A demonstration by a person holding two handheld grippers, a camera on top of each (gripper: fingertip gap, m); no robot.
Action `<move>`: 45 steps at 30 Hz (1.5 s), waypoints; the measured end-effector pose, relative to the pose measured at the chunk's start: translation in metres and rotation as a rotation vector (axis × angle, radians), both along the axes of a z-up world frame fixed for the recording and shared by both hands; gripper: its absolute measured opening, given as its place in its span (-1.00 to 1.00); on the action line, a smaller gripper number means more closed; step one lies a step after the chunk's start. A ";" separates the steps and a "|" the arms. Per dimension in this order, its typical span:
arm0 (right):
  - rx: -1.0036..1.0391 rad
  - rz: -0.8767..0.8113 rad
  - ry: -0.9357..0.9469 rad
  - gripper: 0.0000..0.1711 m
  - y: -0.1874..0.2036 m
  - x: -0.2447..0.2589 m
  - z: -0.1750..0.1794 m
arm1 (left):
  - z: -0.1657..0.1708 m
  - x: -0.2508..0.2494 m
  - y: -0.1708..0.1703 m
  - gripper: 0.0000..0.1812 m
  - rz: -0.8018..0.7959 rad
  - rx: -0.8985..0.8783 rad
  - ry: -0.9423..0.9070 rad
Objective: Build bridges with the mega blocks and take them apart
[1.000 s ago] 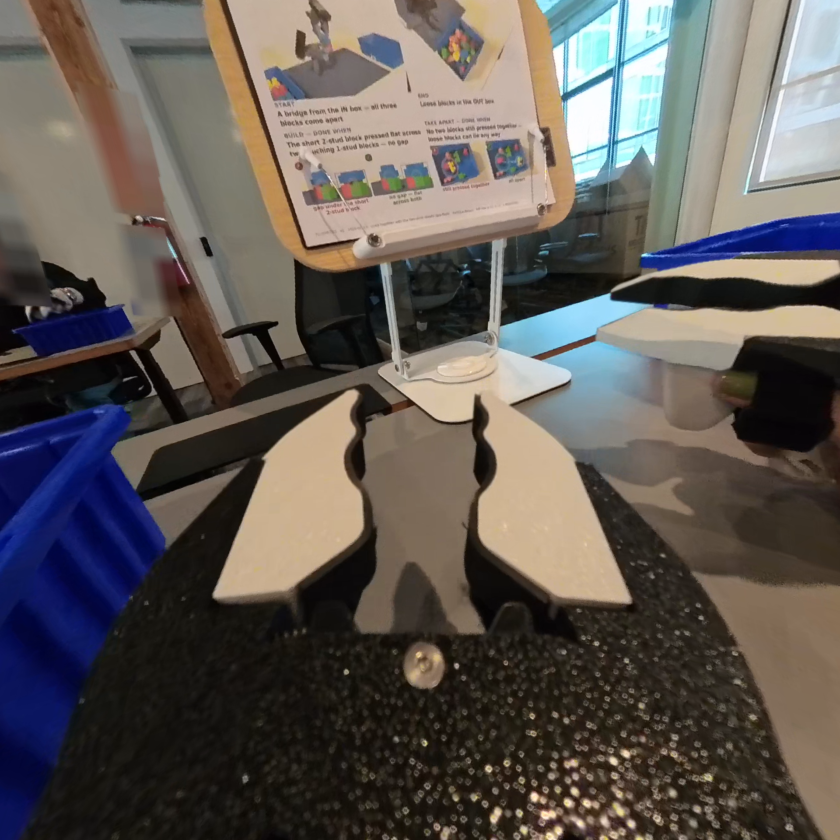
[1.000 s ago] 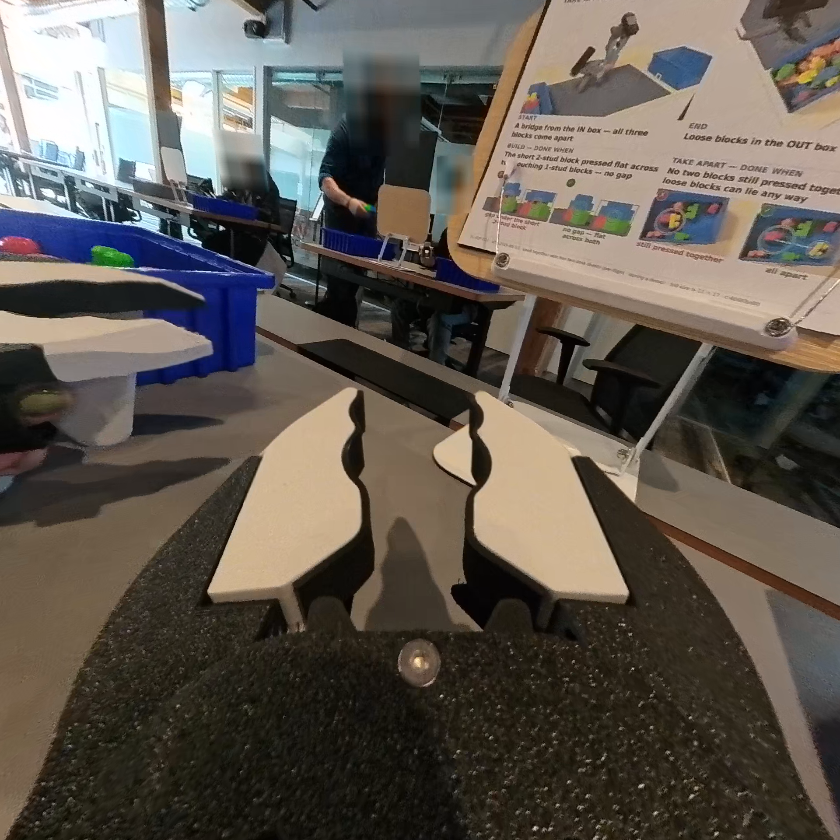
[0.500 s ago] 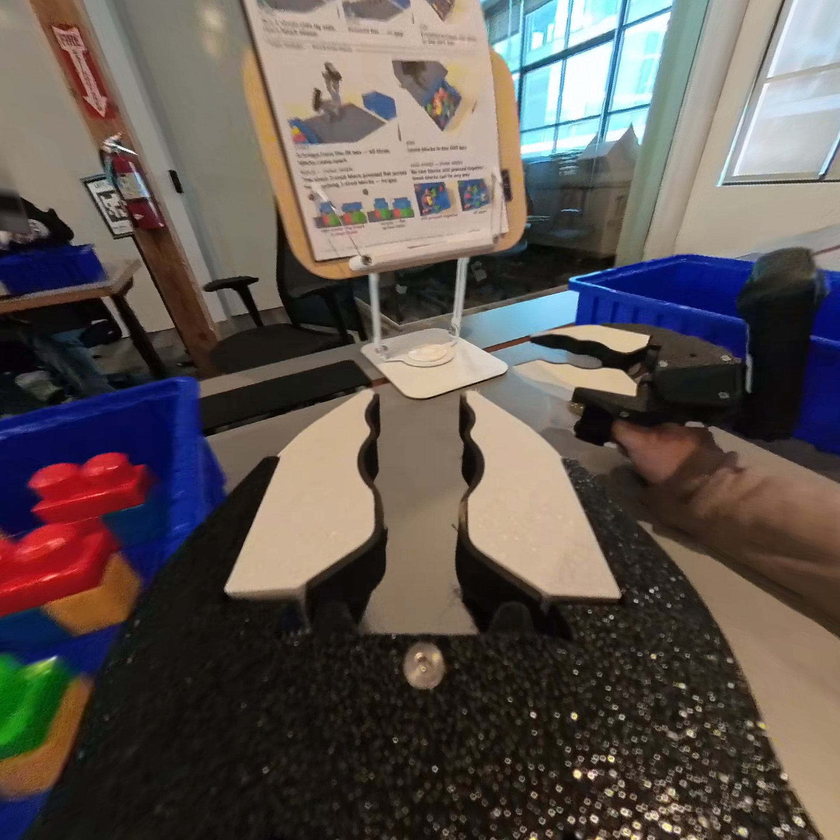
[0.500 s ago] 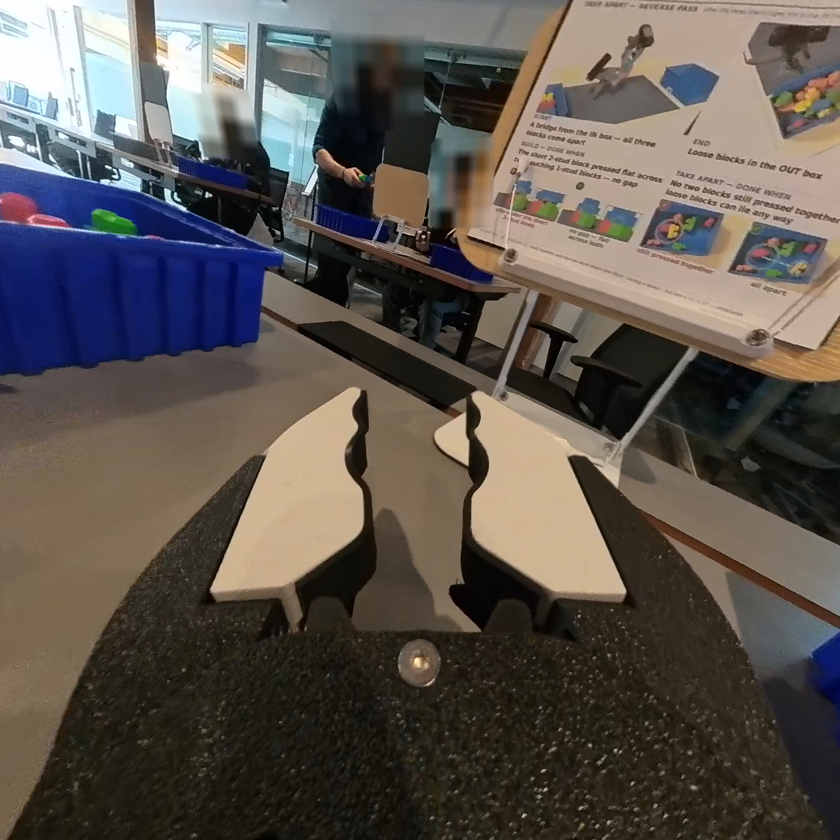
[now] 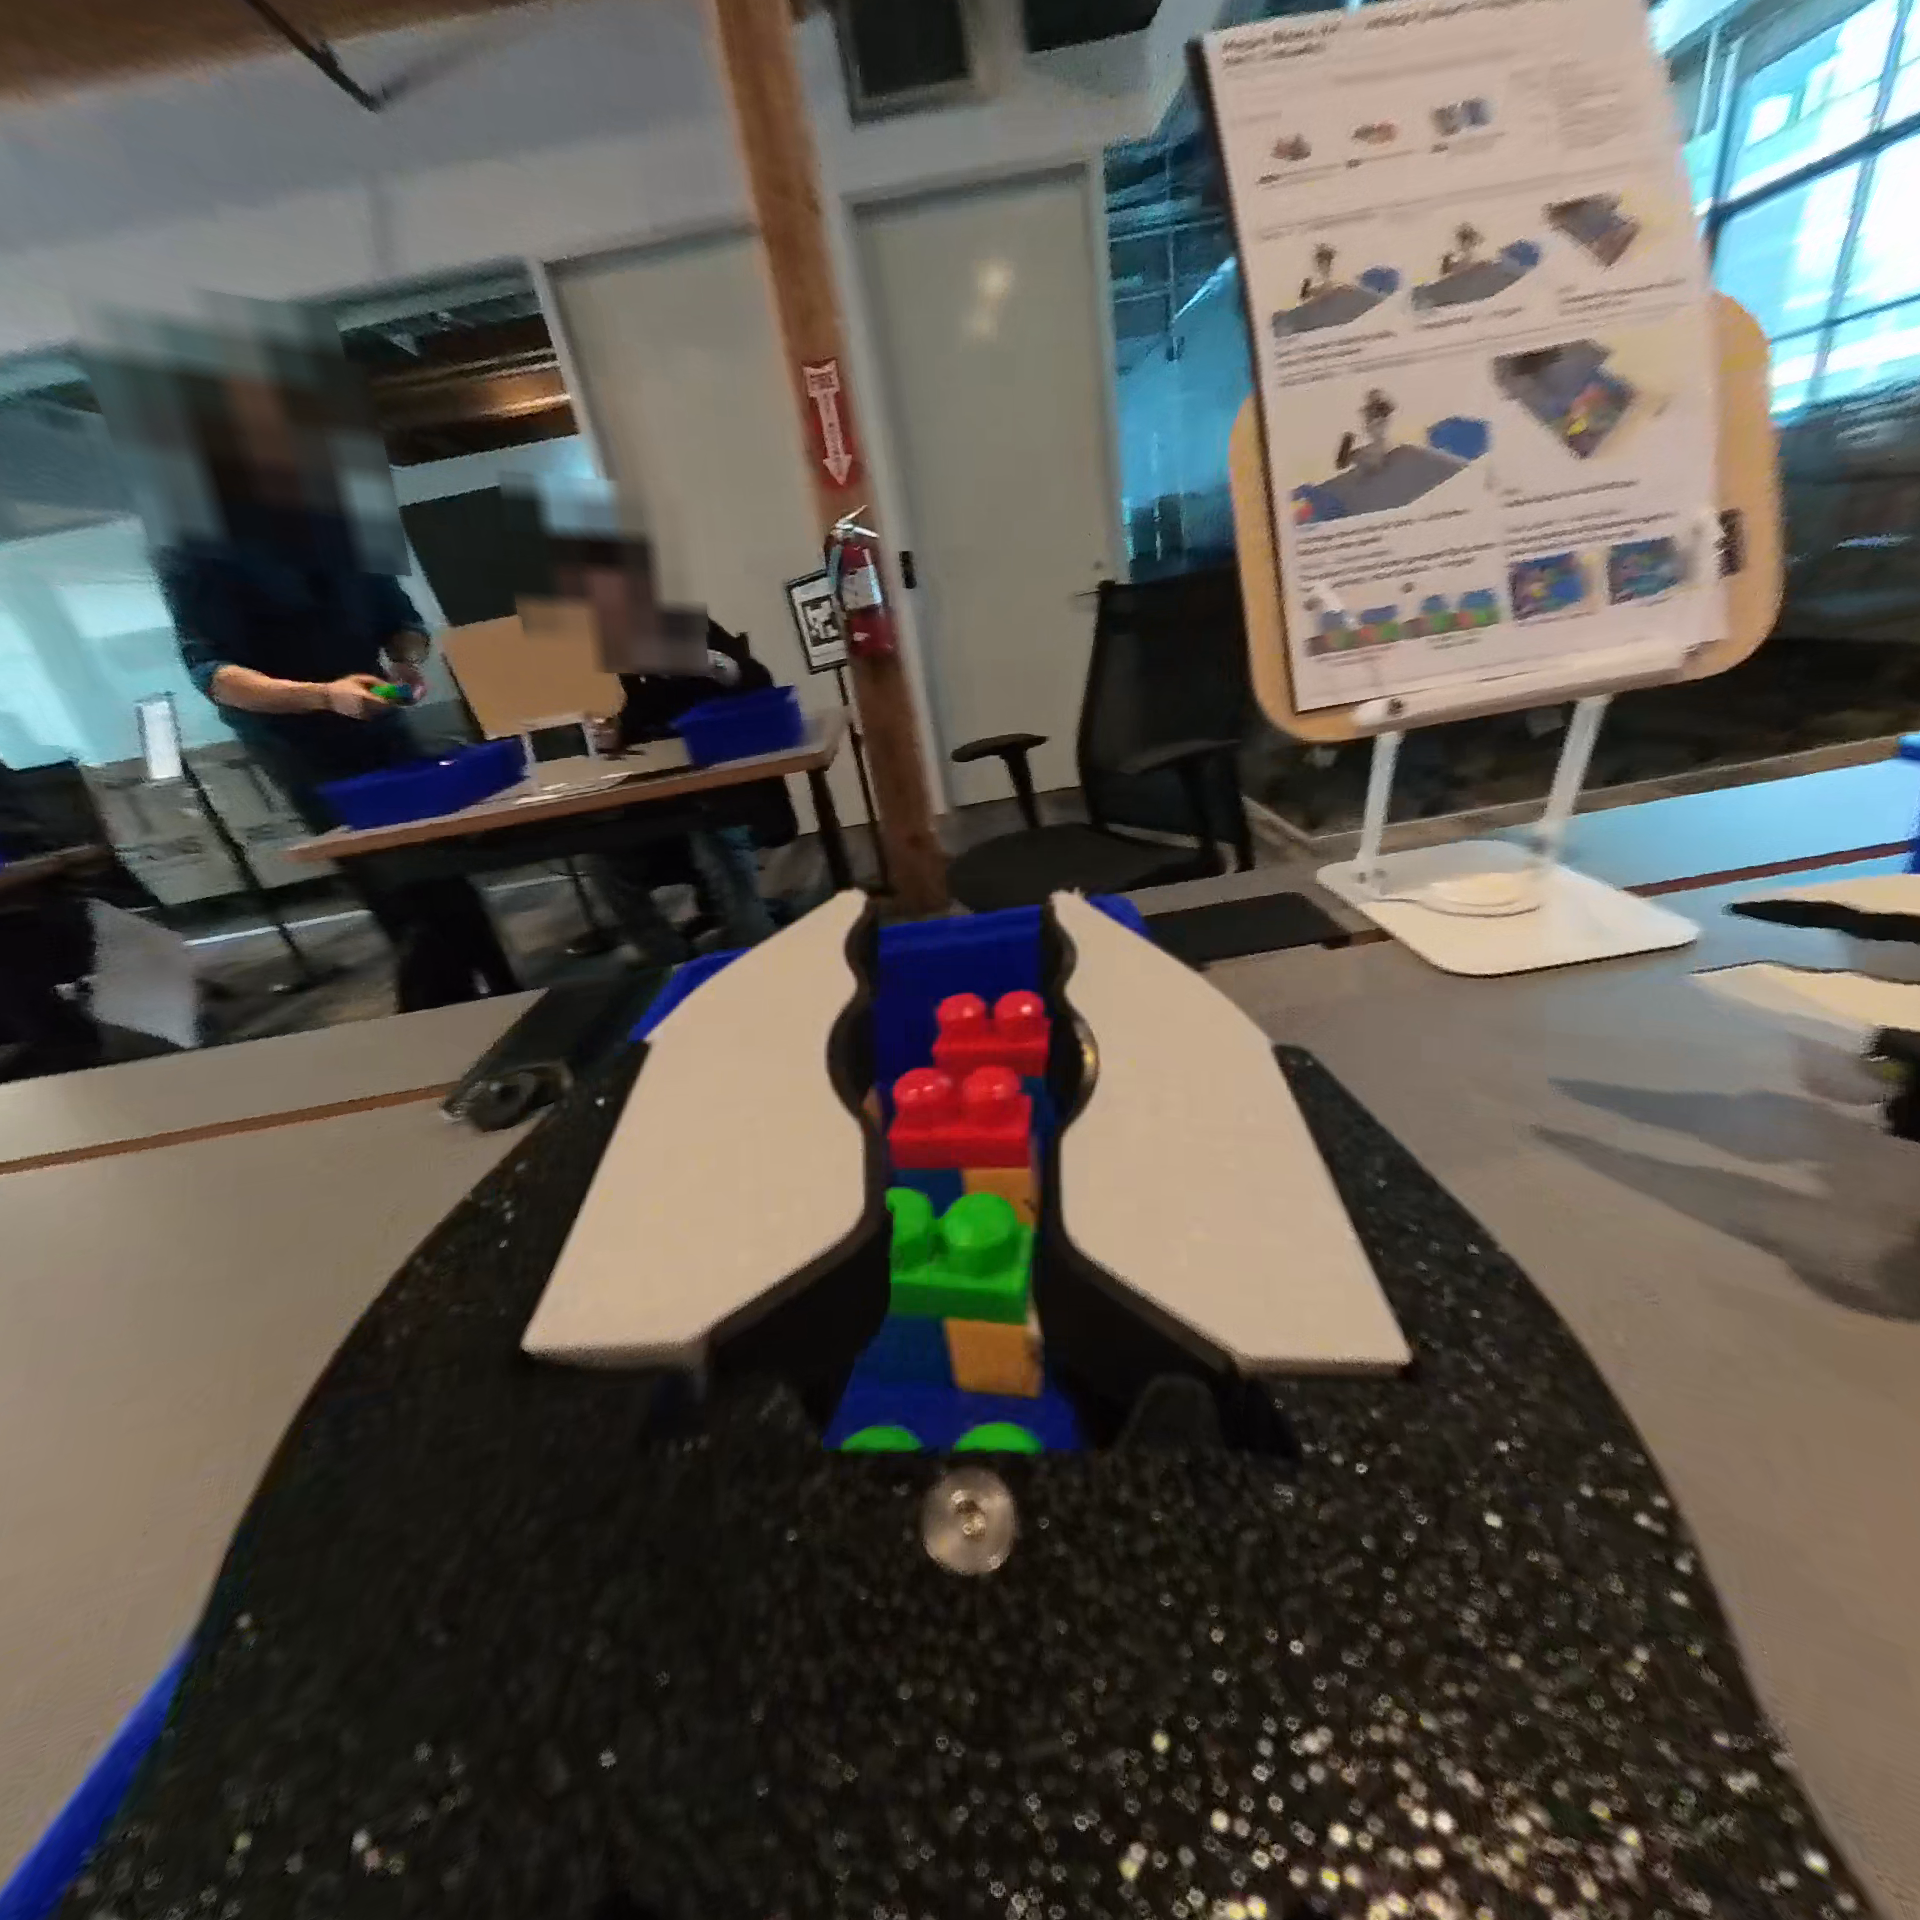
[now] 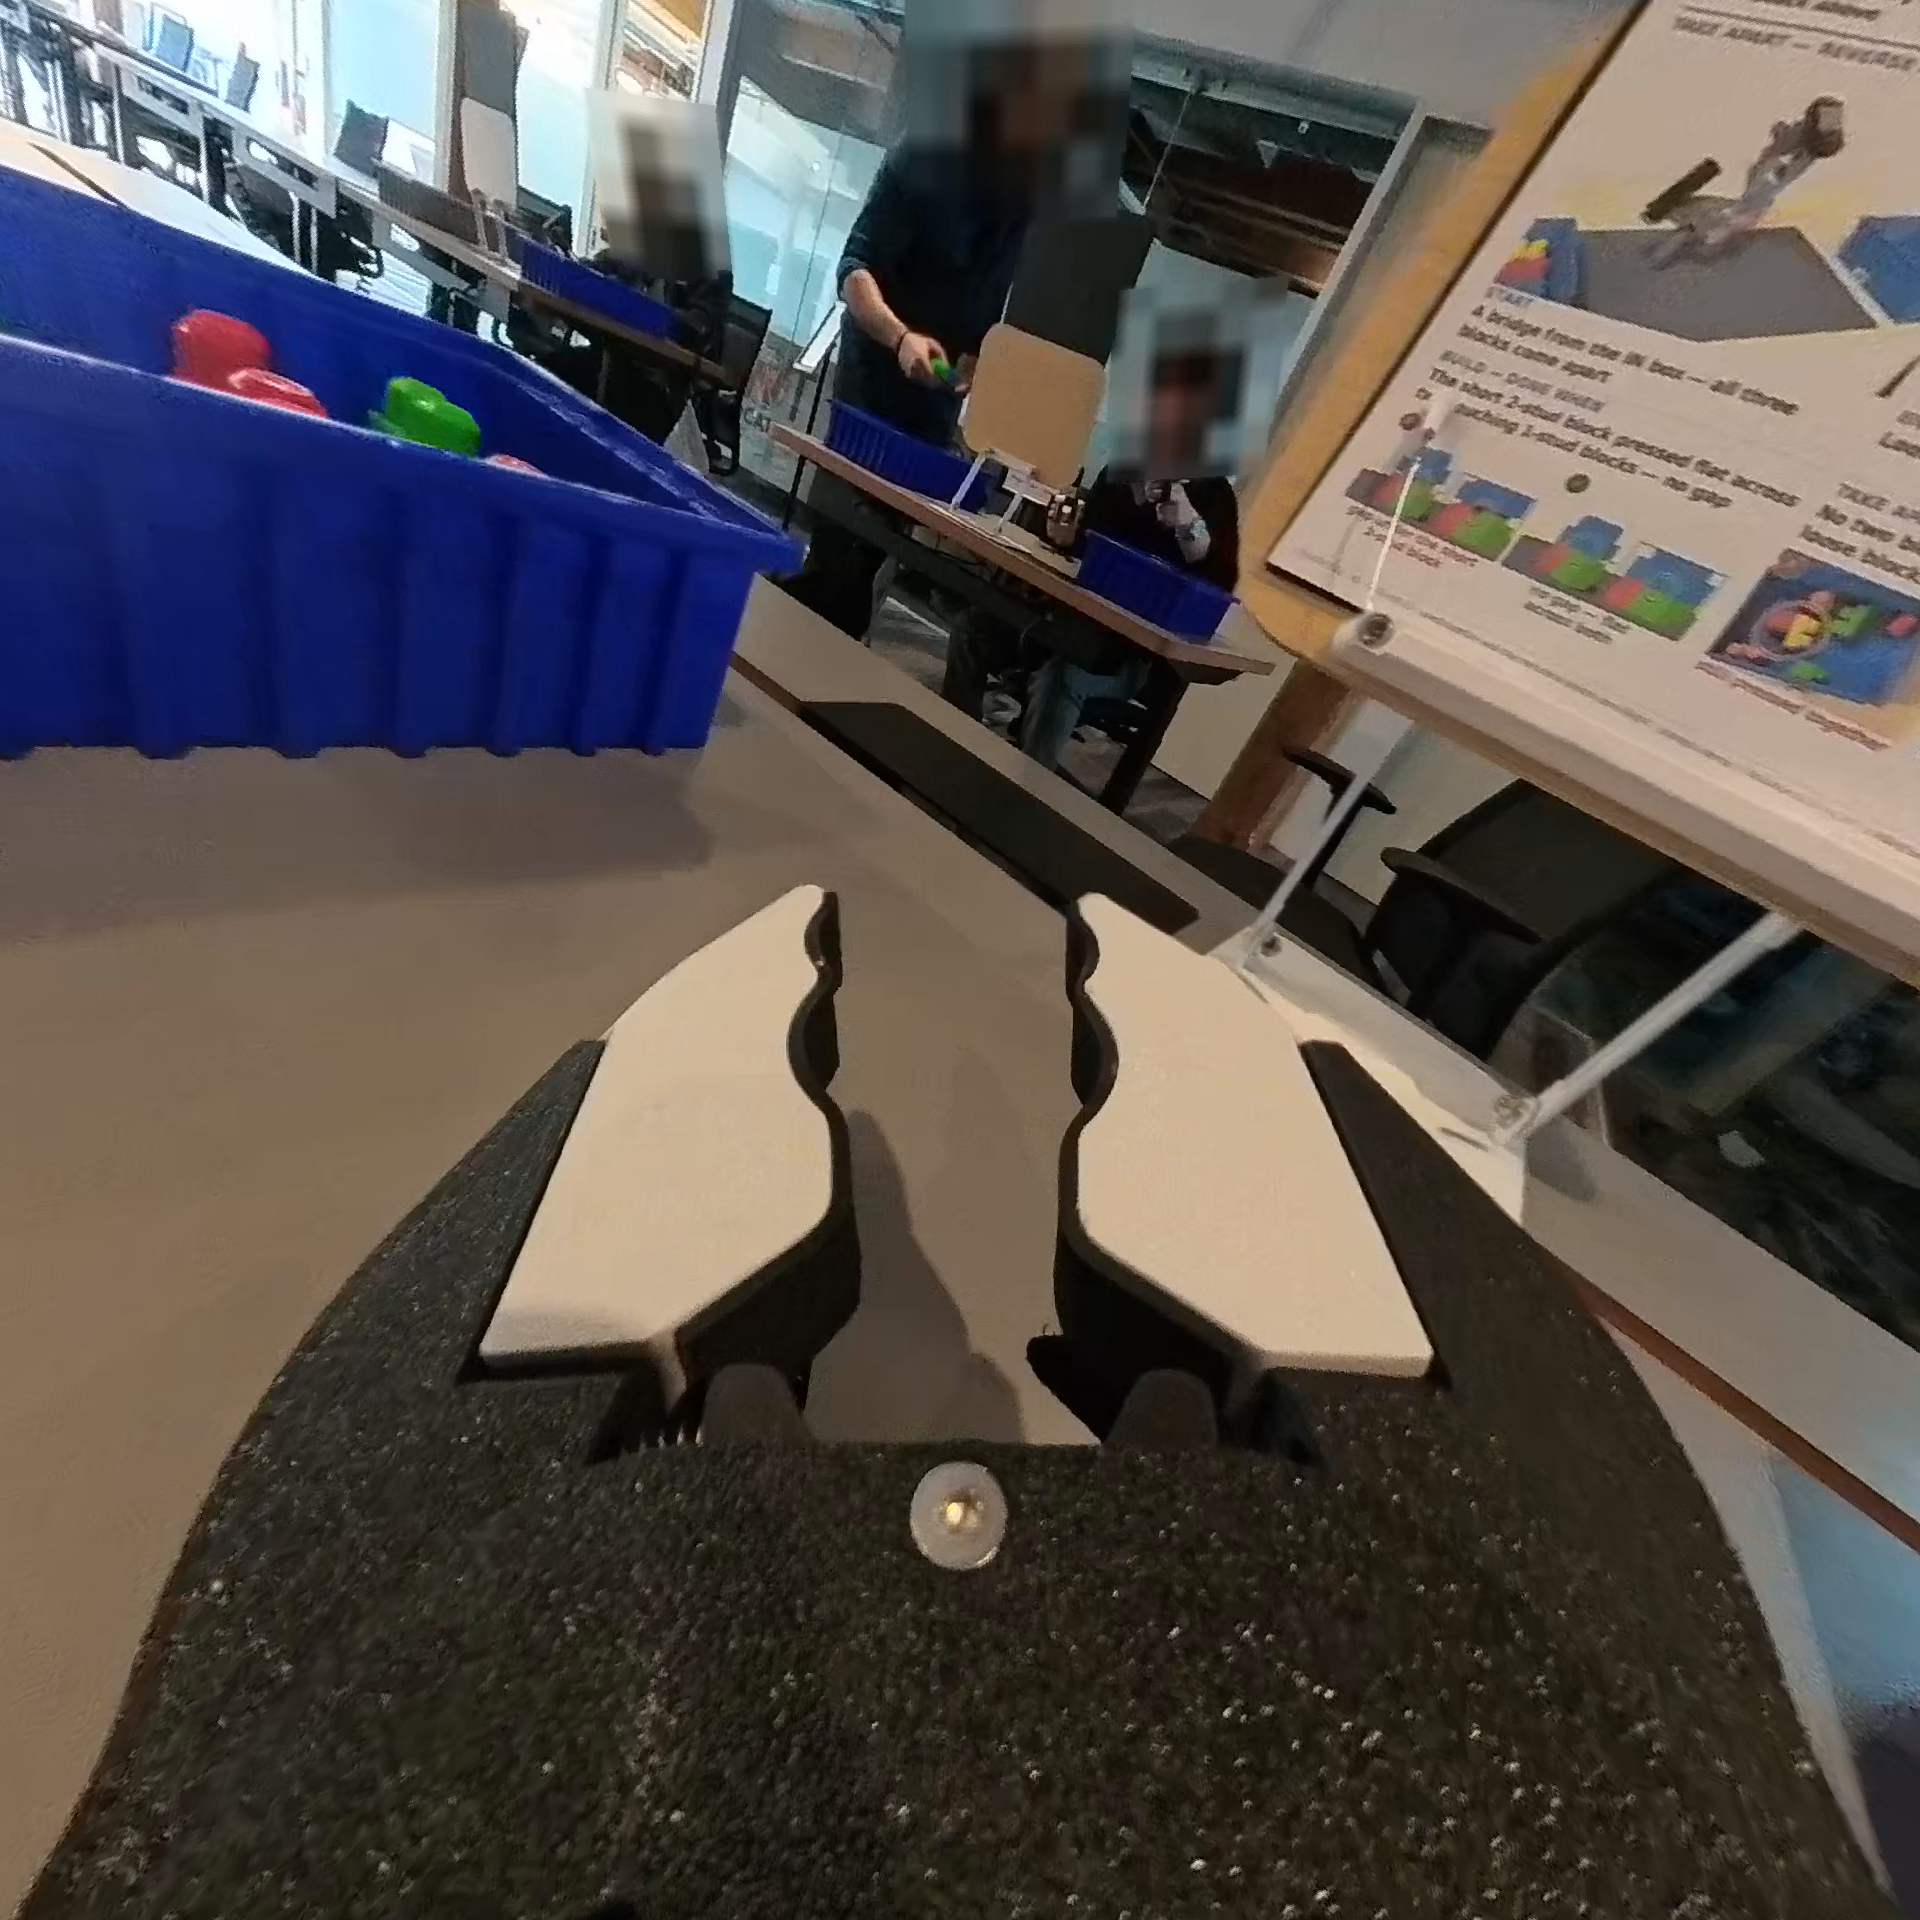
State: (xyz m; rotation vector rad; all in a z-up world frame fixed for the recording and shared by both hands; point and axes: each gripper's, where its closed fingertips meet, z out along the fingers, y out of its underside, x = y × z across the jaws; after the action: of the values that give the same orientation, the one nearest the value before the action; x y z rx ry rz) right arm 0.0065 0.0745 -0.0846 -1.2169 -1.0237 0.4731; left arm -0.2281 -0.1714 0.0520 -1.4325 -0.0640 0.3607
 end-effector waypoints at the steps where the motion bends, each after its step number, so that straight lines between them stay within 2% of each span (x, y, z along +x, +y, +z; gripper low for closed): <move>1: 0.000 0.004 -0.002 -0.52 -0.002 -0.003 0.000 | -0.004 -0.006 0.000 -0.68 0.007 0.007 0.011; 4: 0.005 0.012 -0.010 -0.53 -0.008 -0.009 -0.001 | -0.013 -0.013 0.006 -0.67 -0.005 0.046 0.009; 10: 0.004 0.010 -0.009 -0.53 -0.008 -0.009 -0.001 | -0.016 -0.013 0.017 -0.70 0.141 0.028 0.166; 13: -0.020 0.010 0.016 -0.53 -0.005 -0.008 0.000 | -0.018 -0.010 0.024 -0.70 0.176 0.024 0.173; 18: -0.050 0.018 0.043 -0.53 -0.002 -0.006 0.001 | -0.019 -0.005 0.044 -0.71 0.139 0.046 0.087; 22: -0.062 0.040 0.055 -0.52 -0.005 -0.006 0.002 | -0.019 -0.008 0.057 -0.72 0.150 0.048 0.110; 28: -0.054 0.089 0.030 -0.49 -0.014 -0.016 0.002 | -0.003 -0.014 0.052 -0.75 0.108 0.056 0.073; 34: -0.206 0.319 0.000 -0.49 -0.042 -0.070 0.022 | 0.004 -0.043 0.039 -0.77 0.101 0.017 0.019; 39: -0.217 0.505 -0.064 -0.49 -0.069 -0.127 0.055 | -0.004 -0.060 0.035 -0.68 0.054 0.028 -0.071; 41: -0.197 0.546 -0.083 -0.49 -0.076 -0.144 0.067 | 0.007 -0.069 0.035 -0.68 0.054 0.057 -0.072; 45: -0.196 0.586 -0.135 -0.49 -0.082 -0.174 0.080 | 0.051 -0.083 0.050 -0.78 0.017 0.079 -0.061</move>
State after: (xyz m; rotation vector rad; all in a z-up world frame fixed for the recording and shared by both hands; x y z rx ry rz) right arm -0.1671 -0.0073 -0.0046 -1.1182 -1.4829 0.9738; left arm -0.3112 -0.1215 0.1032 -1.3657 -0.1381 0.3249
